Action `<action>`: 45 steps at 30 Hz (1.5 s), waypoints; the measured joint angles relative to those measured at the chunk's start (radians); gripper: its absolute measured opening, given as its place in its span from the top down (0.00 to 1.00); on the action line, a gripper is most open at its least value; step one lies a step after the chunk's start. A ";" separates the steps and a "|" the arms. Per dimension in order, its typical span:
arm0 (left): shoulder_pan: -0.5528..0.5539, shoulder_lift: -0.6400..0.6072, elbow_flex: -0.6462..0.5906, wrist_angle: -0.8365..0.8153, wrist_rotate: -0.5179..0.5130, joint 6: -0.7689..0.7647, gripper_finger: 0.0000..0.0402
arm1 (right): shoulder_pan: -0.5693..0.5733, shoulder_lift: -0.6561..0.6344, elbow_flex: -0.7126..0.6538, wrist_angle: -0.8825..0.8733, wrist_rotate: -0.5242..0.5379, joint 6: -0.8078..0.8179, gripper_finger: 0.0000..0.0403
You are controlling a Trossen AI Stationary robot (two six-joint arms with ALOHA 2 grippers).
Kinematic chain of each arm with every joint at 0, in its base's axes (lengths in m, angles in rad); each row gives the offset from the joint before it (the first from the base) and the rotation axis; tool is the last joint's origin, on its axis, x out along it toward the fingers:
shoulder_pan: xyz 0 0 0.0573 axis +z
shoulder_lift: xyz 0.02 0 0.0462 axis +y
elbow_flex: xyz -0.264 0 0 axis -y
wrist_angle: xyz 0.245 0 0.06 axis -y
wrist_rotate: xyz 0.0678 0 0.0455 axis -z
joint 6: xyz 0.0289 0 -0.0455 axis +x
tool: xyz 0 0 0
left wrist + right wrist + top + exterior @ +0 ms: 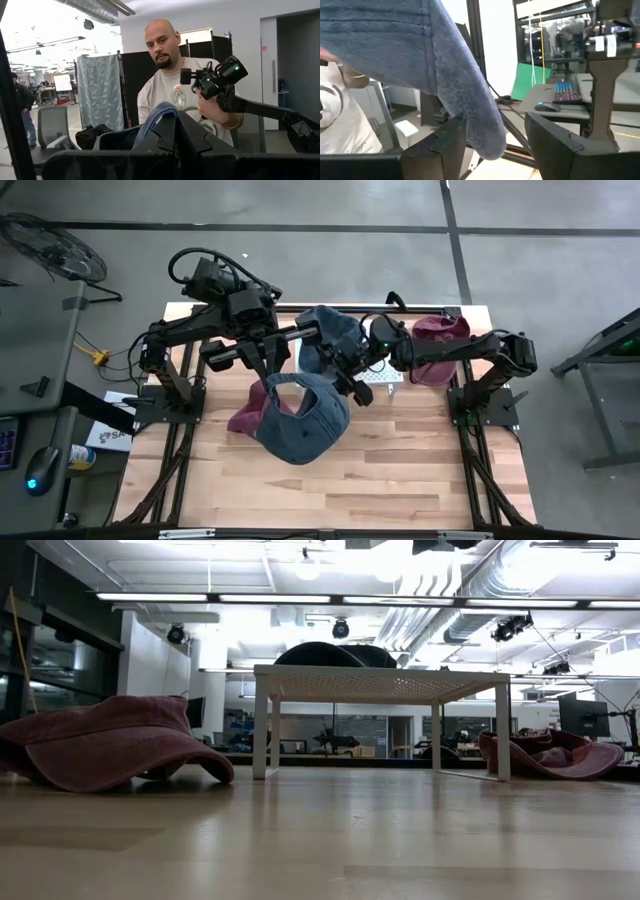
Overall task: Pick & Place hat
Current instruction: Stack the blue cap on top of the other blue cap on the shelf
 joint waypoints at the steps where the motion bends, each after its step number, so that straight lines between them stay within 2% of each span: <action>1: 0.000 0.000 0.000 0.003 -0.001 0.000 1.00 | 0.002 0.000 0.000 0.002 0.007 -0.009 0.52; 4: -0.008 0.000 0.000 0.004 -0.007 -0.001 1.00 | 0.001 0.000 0.000 0.004 0.048 -0.022 0.52; 15: -0.016 -0.005 0.000 0.007 -0.014 -0.002 1.00 | -0.014 -0.001 0.000 0.019 0.047 -0.022 0.52; 31: -0.016 -0.005 0.000 0.008 -0.015 0.002 1.00 | -0.003 0.087 0.001 0.227 0.040 0.099 0.52; 39: -0.014 -0.005 0.000 0.008 -0.003 0.008 1.00 | 0.054 0.178 0.131 0.217 -0.066 0.159 0.52; 45: -0.014 -0.005 0.000 0.008 0.010 0.001 1.00 | 0.085 0.183 0.186 0.121 -0.136 0.146 0.52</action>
